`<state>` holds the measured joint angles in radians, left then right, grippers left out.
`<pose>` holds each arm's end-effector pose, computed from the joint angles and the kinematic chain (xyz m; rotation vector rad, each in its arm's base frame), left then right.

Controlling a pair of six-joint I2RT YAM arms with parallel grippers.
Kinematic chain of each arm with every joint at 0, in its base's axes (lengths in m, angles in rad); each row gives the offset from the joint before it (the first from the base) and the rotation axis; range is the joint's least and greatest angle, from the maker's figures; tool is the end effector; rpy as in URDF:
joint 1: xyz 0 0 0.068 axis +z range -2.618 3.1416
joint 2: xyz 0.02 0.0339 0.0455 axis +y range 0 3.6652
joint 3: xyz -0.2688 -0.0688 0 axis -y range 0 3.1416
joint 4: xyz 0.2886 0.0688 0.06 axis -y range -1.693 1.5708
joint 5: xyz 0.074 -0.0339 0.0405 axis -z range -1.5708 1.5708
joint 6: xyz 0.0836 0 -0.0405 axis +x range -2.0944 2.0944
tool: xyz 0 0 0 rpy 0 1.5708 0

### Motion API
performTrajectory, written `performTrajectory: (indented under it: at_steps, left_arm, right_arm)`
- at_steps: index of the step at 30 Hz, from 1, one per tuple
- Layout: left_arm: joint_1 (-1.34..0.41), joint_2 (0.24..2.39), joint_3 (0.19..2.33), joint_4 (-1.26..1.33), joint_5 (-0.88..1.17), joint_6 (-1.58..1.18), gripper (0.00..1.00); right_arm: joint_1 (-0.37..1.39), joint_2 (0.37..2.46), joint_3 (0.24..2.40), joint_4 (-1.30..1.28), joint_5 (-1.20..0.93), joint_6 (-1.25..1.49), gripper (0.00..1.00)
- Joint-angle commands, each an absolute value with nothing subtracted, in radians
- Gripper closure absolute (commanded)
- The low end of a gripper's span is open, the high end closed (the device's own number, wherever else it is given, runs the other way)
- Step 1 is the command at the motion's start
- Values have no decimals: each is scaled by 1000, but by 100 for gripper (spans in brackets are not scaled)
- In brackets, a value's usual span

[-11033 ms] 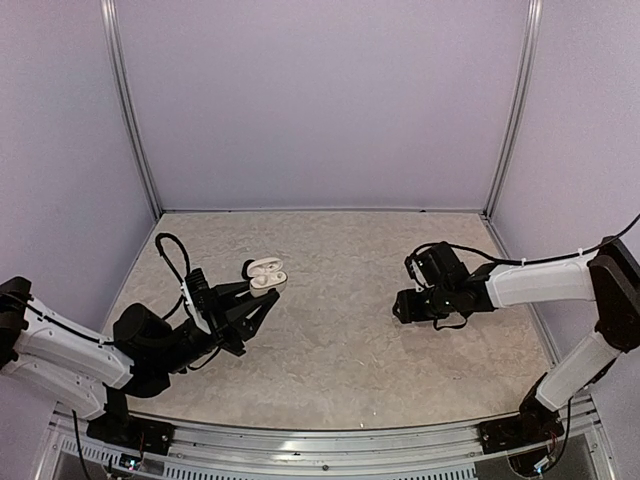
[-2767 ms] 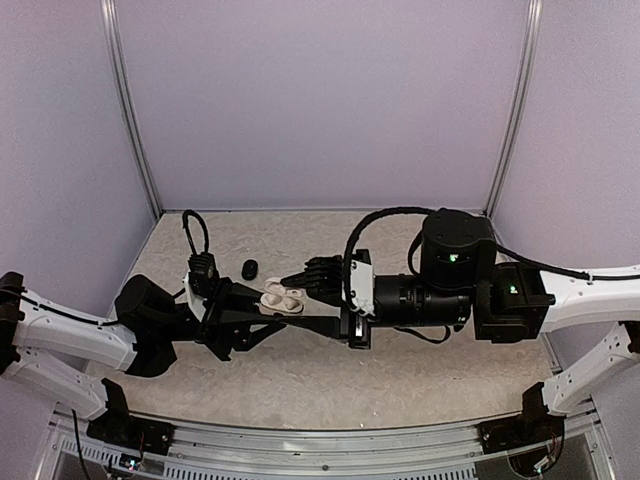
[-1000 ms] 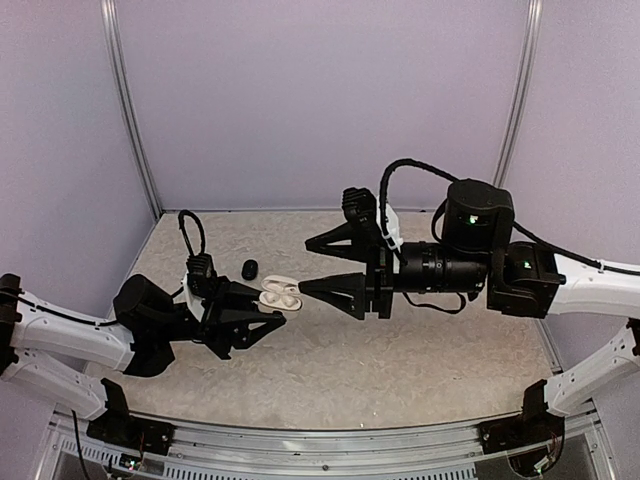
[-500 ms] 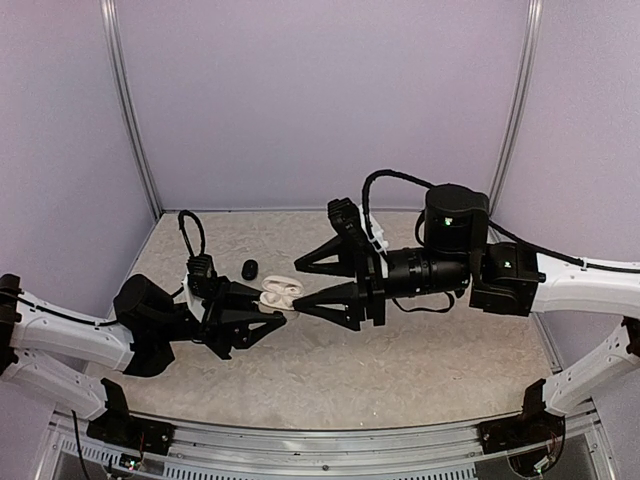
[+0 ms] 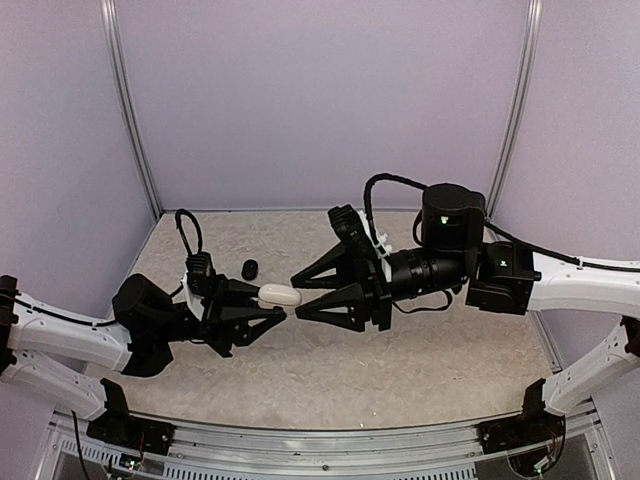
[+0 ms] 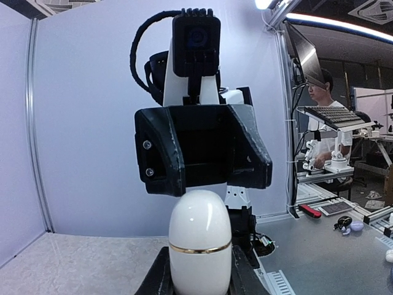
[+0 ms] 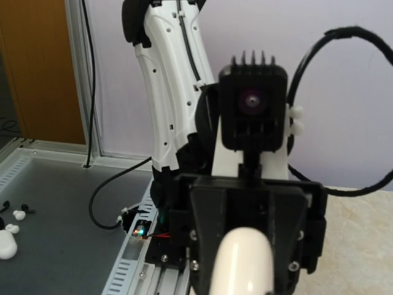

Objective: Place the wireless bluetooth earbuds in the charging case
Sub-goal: Close the charging case with the earbuds, then pass from the left arm to the right

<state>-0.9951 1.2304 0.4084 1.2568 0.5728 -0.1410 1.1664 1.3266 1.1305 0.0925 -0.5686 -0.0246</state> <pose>0.1261 -0.2776 0.2571 0.9980 0.8602 -1.3056 0.1134 0.3794 0.3620 -1.3869 1.2108 1.3050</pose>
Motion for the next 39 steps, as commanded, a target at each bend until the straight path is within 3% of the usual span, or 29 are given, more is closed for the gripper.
performTrajectory:
  at_steps: [1, 6, 15, 27, 33, 36, 39]
  left_arm:
    - [-989, 1212, 417, 1269, 532, -121, 100]
    - [-989, 1206, 411, 1285, 540, -126, 100]
    - [-989, 1201, 404, 1289, 532, -123, 100]
    - [-989, 1196, 397, 1286, 511, -117, 100]
    - [-989, 1195, 399, 1260, 482, -106, 100]
    - [-988, 1194, 395, 1250, 468, -107, 97]
    - [-985, 1187, 389, 1235, 440, -110, 83]
  right_arm:
    - [1167, 1287, 1119, 108, -567, -31, 55]
    - [1160, 1289, 1118, 94, -426, -6, 57]
    - [1159, 1339, 1123, 114, -434, 41, 66]
    - [1160, 1389, 1137, 134, -446, 56, 69]
    - [1160, 1393, 1141, 129, -421, 51, 80]
    - [1152, 1380, 1130, 139, -419, 52, 85]
    - [1129, 1371, 1120, 139, -410, 64, 87]
